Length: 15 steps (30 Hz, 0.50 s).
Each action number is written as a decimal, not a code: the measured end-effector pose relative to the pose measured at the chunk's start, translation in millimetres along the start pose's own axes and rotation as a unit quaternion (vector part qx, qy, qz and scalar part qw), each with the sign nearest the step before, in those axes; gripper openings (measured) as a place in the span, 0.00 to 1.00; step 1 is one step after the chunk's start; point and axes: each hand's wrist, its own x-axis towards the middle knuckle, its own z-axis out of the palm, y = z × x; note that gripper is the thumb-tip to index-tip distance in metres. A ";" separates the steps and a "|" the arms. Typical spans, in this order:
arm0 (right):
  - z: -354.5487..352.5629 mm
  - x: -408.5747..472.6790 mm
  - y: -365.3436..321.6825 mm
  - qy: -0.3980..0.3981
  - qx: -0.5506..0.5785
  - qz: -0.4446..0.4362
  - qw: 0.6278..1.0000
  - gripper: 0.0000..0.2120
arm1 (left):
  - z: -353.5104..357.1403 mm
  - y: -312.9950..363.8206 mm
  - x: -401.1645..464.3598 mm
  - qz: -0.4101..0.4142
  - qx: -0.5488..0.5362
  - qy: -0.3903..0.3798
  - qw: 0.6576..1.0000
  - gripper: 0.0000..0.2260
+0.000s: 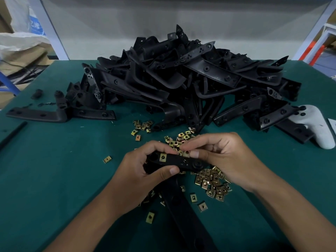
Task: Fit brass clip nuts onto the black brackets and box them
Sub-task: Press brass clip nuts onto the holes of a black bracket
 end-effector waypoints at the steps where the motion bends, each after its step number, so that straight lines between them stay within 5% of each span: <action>1: 0.1 -0.1 -0.1 0.002 -0.003 0.003 1.000 0.09 | 0.2 0.0 0.1 0.000 -0.001 0.000 1.000 0.10; 15: -0.2 -2.4 -7.7 -0.006 -0.026 0.033 0.999 0.09 | 0.9 2.0 0.4 -0.001 0.001 -0.008 1.000 0.10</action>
